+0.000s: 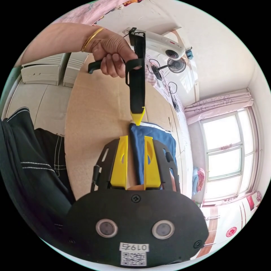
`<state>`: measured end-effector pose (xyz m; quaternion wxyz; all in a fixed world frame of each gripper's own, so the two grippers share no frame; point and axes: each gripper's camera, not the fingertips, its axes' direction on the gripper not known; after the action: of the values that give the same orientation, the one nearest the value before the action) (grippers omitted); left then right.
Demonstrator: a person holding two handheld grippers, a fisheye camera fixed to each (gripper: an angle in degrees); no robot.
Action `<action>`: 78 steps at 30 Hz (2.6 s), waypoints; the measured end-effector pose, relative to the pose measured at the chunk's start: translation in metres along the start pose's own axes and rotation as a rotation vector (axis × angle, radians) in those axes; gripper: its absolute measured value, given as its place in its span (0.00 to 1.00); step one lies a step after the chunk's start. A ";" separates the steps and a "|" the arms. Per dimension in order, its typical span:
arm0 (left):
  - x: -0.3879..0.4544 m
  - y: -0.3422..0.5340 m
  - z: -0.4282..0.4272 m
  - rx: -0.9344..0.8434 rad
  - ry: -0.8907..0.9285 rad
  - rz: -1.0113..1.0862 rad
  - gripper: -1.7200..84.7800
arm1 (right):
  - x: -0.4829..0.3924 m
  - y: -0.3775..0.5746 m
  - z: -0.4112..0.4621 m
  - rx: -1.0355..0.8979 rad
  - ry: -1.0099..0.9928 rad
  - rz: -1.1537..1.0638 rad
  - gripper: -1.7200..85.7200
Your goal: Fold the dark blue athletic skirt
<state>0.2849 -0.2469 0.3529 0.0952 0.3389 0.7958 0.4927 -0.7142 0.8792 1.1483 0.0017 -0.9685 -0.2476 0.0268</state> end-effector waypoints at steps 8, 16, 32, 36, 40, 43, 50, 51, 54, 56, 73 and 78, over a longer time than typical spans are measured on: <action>0.020 -0.006 0.007 -0.098 -0.121 0.127 0.10 | 0.014 -0.007 0.012 -0.003 -0.047 0.003 0.12; 0.020 -0.027 0.019 -0.181 -0.110 0.206 0.07 | 0.010 -0.018 0.015 -0.003 -0.054 -0.026 0.10; -0.066 -0.051 -0.003 -0.173 0.180 -0.192 0.04 | -0.026 -0.041 -0.007 0.012 0.005 -0.124 0.02; -0.065 -0.055 -0.016 -0.156 0.169 -0.189 0.04 | -0.038 -0.048 -0.017 0.019 0.062 -0.145 0.04; -0.067 -0.063 -0.021 -0.142 0.169 -0.214 0.04 | -0.048 -0.063 -0.032 0.037 0.105 -0.155 0.07; -0.068 -0.070 -0.027 -0.136 0.161 -0.219 0.04 | -0.054 -0.071 -0.040 0.036 0.137 -0.169 0.08; -0.073 -0.088 -0.041 -0.132 0.178 -0.223 0.04 | -0.074 -0.089 -0.059 0.049 0.218 -0.241 0.09; -0.074 -0.089 -0.042 -0.131 0.181 -0.222 0.04 | -0.076 -0.090 -0.060 0.052 0.227 -0.249 0.09; -0.074 -0.098 -0.049 -0.127 0.198 -0.209 0.04 | -0.087 -0.095 -0.066 0.066 0.269 -0.286 0.09; -0.073 -0.106 -0.052 -0.143 0.184 -0.198 0.04 | -0.094 -0.099 -0.069 0.064 0.287 -0.306 0.08; -0.071 -0.158 -0.083 -0.291 0.145 -0.121 0.03 | -0.101 -0.126 -0.096 0.063 0.283 -0.301 0.02; -0.103 -0.185 -0.127 -0.103 0.154 -0.272 0.03 | -0.100 -0.132 -0.102 0.063 0.295 -0.294 0.02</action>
<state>0.2187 -0.4562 0.2396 0.1171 0.1840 0.8130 0.5399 -0.8599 0.9475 1.2575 0.0720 -0.9149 -0.3822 -0.1082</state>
